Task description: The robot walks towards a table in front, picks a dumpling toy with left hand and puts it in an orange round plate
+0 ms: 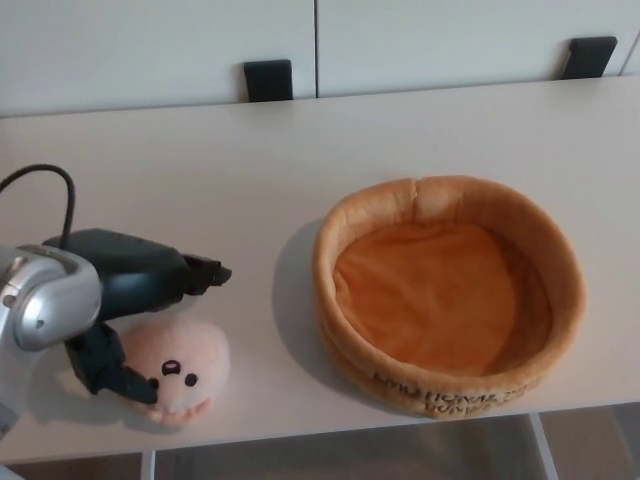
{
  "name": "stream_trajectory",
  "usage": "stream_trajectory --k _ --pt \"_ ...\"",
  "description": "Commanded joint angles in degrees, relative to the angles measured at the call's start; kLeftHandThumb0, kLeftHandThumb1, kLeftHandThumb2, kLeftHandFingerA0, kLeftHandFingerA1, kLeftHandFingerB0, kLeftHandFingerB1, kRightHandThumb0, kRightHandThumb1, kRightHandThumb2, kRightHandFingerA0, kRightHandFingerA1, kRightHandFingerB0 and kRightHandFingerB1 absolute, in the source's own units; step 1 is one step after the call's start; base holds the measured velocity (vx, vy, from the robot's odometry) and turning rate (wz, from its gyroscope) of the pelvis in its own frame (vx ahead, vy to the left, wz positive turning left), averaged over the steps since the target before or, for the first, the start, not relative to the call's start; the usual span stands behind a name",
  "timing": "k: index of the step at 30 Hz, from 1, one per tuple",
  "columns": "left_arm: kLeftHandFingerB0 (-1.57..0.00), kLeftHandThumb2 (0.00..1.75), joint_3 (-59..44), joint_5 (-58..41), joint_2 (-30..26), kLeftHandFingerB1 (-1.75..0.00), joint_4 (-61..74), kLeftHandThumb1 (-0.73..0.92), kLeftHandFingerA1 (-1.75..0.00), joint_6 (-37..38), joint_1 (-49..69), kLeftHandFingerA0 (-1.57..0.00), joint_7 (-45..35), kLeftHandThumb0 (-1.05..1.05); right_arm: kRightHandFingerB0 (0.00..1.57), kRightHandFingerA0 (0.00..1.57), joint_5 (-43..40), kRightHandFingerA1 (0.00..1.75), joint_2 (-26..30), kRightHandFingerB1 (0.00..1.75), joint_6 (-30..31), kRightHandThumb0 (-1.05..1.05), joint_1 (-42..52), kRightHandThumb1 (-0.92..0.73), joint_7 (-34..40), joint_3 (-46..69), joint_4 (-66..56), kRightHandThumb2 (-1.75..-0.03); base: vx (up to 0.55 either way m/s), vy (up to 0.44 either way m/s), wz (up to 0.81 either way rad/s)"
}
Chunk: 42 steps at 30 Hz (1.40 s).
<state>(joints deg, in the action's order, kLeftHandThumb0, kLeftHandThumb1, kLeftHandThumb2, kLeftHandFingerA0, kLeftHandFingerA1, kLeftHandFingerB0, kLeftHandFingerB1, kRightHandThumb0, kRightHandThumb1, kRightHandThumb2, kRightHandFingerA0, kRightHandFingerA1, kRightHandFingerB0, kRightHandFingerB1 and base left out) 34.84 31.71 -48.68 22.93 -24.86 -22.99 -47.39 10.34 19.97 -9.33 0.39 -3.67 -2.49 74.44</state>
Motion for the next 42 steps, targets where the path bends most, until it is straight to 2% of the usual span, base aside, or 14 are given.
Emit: stream_trajectory --k 1,15,16,21,22,24,28,29,30,31,34,36,38,42 --pt "0.00 0.77 1.0 5.6 1.2 -0.02 -0.1 0.41 0.00 -3.3 0.3 0.00 -4.6 -0.63 0.45 0.62 0.0 0.55 0.6 0.47 0.3 -0.34 0.0 -0.53 -0.6 0.4 0.6 -0.72 0.00 0.000 0.00" --pt "0.00 0.73 0.8 11.4 5.7 -0.20 -2.2 0.32 -0.19 2.9 6.7 0.00 2.4 -0.49 0.44 0.63 0.1 0.56 0.4 0.47 0.1 -0.34 0.0 -0.53 -0.4 0.7 -0.1 -0.72 0.00 0.000 0.00" --pt "0.00 0.57 0.8 11.7 5.8 -0.19 -2.5 0.35 -0.22 3.7 7.2 -0.02 3.4 -0.56 0.44 0.62 0.0 0.56 0.4 0.46 0.1 -0.34 0.0 -0.52 -0.5 0.8 -0.1 -0.71 0.00 0.000 0.00" --pt "0.00 0.73 1.4 15.1 6.6 -0.22 -3.1 0.32 -0.32 6.7 9.2 0.00 6.2 -0.48 0.43 0.62 0.6 0.56 0.6 0.46 0.4 -0.33 -0.2 -0.52 -0.7 0.4 -0.2 -0.71 0.00 0.000 0.00" --pt "0.00 0.52 1.4 15.4 6.8 -0.25 -3.2 0.39 -0.30 7.1 9.6 -0.08 6.6 -0.50 0.43 0.62 0.5 0.56 0.6 0.46 0.4 -0.33 -0.2 -0.52 -0.7 0.5 -0.2 -0.71 0.00 0.000 0.00" --pt "-0.06 0.53 1.1 15.4 7.1 -0.23 -3.5 0.41 -0.33 7.9 10.4 -0.12 7.3 -0.42 0.44 0.61 0.1 0.54 0.4 0.46 0.4 -0.33 -0.2 -0.53 -0.8 0.9 -0.1 -0.71 0.00 0.000 0.00" --pt "-0.15 0.54 0.5 15.7 7.5 -0.28 -3.8 0.48 -0.52 10.0 11.9 -0.59 8.9 -0.24 0.44 0.61 -0.2 0.55 0.3 0.46 0.5 -0.34 -0.1 -0.53 -0.8 1.3 0.0 -0.71 0.00 0.000 0.00" --pt "-0.52 0.58 -0.9 13.5 8.2 -0.38 -4.7 0.61 -1.17 11.9 13.5 -0.72 12.1 -0.06 0.45 0.60 -0.2 0.54 0.3 0.46 0.3 -0.34 0.1 -0.54 -0.8 1.3 -0.2 -0.71 0.00 0.000 0.00" --pt "-0.64 0.60 -1.7 12.5 8.6 -0.43 -5.5 0.66 -1.16 13.2 14.3 -0.74 13.9 -0.07 0.45 0.59 -0.1 0.54 0.3 0.46 0.3 -0.34 0.3 -0.54 -0.9 1.3 -0.3 -0.71 0.00 0.000 0.00" --pt "-0.72 0.63 -2.2 12.3 9.2 -0.75 -6.3 0.76 -1.43 14.0 14.9 -0.63 15.3 -0.15 0.44 0.59 -0.1 0.54 0.4 0.47 0.2 -0.34 0.3 -0.54 -0.9 1.3 -0.3 -0.72 0.00 0.000 0.00" --pt "-0.73 0.62 -3.4 12.9 10.9 -0.85 -9.0 0.79 -1.46 17.5 17.0 -0.62 21.3 -0.15 0.43 0.58 0.0 0.54 0.5 0.46 0.0 -0.34 0.7 -0.54 -1.2 1.3 -0.4 -0.72 0.00 0.000 0.00" --pt "-0.76 0.62 -4.7 12.4 11.6 -0.68 -10.1 0.80 -1.50 20.4 18.2 -0.64 25.5 -0.18 0.47 0.62 0.1 0.45 0.3 0.38 0.3 -0.27 0.5 -0.64 -0.9 1.2 -0.1 -0.59 0.00 0.000 0.00" --pt "-0.78 0.61 -6.0 11.7 12.3 -0.64 -10.8 0.78 -1.52 22.4 19.1 -0.66 28.7 -0.17 0.43 0.58 0.3 0.53 0.3 0.46 0.3 -0.36 0.4 -0.55 -0.6 1.2 0.3 -0.73 0.00 0.000 0.00" --pt "-0.59 0.54 -7.5 12.4 13.7 -1.11 -12.3 0.76 -1.65 24.5 19.7 -0.62 33.7 -0.16 0.47 0.63 0.6 0.45 0.4 0.38 0.2 -0.28 0.4 -0.65 -0.5 0.9 0.3 -0.59 0.00 0.000 0.00"
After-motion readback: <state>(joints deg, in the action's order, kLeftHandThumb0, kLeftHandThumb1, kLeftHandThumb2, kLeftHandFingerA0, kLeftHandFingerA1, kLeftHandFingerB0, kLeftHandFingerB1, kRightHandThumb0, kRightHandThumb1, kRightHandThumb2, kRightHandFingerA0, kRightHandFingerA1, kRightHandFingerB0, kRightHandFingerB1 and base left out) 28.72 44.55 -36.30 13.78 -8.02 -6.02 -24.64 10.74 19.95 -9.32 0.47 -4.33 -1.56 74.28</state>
